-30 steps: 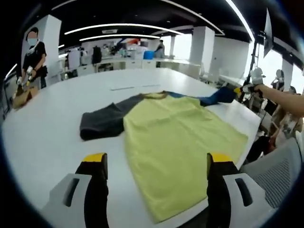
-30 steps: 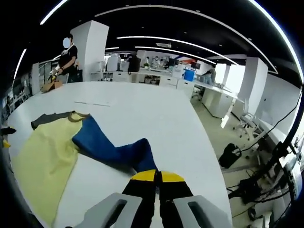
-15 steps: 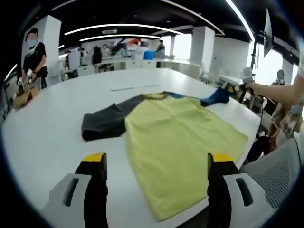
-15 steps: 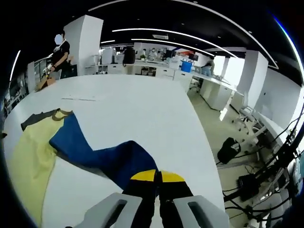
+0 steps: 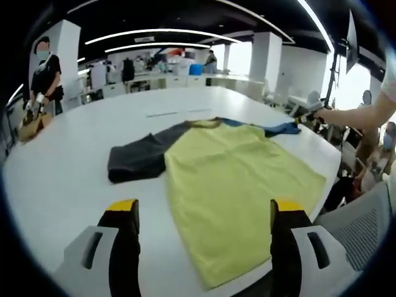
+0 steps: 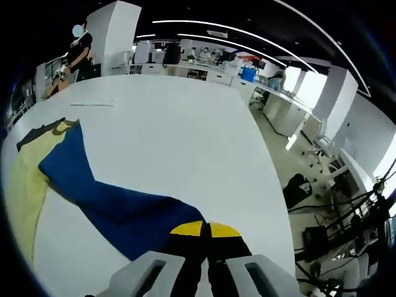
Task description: Fold the garment on the visible template until the final outline fits inside the template.
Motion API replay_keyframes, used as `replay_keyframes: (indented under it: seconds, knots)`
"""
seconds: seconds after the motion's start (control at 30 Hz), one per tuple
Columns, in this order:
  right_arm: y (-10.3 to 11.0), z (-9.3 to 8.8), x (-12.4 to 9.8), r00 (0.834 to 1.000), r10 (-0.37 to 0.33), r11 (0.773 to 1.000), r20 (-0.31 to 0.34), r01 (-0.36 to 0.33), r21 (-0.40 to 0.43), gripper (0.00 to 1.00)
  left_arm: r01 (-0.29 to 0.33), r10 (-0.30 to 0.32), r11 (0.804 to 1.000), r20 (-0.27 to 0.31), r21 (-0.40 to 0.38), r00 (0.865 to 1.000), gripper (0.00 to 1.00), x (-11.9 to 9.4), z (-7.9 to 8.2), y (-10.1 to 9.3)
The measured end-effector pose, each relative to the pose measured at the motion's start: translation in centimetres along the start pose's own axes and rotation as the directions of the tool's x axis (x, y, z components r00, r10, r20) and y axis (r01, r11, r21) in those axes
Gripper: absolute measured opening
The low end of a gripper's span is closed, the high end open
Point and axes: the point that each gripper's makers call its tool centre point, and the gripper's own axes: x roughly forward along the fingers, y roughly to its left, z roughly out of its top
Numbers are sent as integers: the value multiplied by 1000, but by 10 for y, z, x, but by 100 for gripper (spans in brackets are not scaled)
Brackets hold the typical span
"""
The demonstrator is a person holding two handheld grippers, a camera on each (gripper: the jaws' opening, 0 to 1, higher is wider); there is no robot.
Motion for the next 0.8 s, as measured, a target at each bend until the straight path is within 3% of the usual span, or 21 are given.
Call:
replay_keyframes:
  seconds: [0.13, 0.3, 0.5, 0.8]
  knots:
    - [-2, 1, -3, 1000, -14, 999, 1, 14, 45, 2, -9, 9, 1000, -5, 3, 1000, 84, -1, 0, 2]
    - [4, 4, -13, 1000, 6, 995, 23, -8, 95, 23, -9, 9, 1000, -4, 1, 1000, 84, -3, -2, 1]
    - [10, -2, -20, 999, 32, 988, 12, -33, 154, 32, -4, 4, 1000, 6, 1, 1000, 84, -4, 1, -1]
    - [15, -22, -20, 998, 47, 973, -41, -36, 226, 35, -8, 8, 1000, 18, 7, 1000, 84, -4, 5, 2]
